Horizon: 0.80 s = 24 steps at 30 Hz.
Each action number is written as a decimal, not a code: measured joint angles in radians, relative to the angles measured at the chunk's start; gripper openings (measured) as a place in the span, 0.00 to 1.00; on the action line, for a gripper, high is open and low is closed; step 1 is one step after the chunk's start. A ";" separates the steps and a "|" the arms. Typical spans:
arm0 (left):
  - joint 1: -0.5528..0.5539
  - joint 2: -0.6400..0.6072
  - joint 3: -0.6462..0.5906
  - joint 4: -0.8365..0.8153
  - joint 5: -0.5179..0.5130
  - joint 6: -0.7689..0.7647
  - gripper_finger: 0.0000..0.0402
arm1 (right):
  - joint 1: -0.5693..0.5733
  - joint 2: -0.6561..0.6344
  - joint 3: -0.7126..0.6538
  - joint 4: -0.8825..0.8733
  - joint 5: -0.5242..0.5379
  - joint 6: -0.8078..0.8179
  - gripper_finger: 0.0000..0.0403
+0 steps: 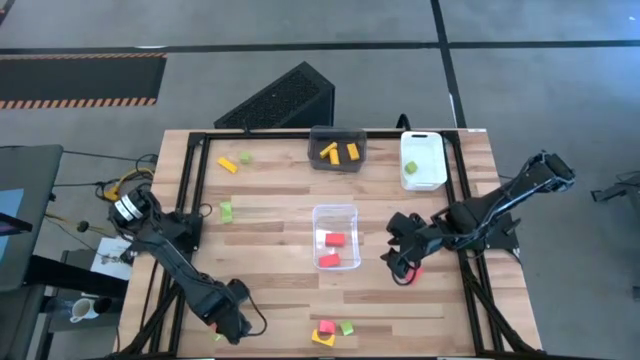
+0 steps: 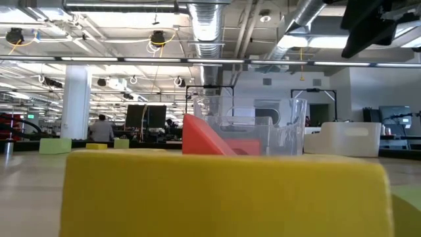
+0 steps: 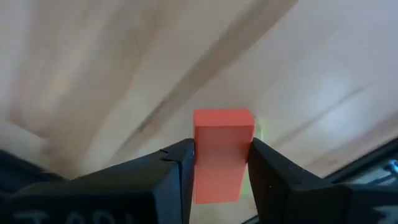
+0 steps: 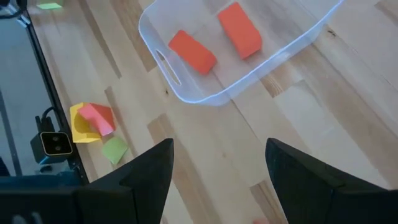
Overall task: Sort & place blocks by color
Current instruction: Put the pink block into the transparent bin
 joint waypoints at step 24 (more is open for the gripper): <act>0.705 -0.366 0.059 0.533 -0.444 0.990 0.22 | 0.033 0.000 0.000 0.186 0.301 0.107 0.68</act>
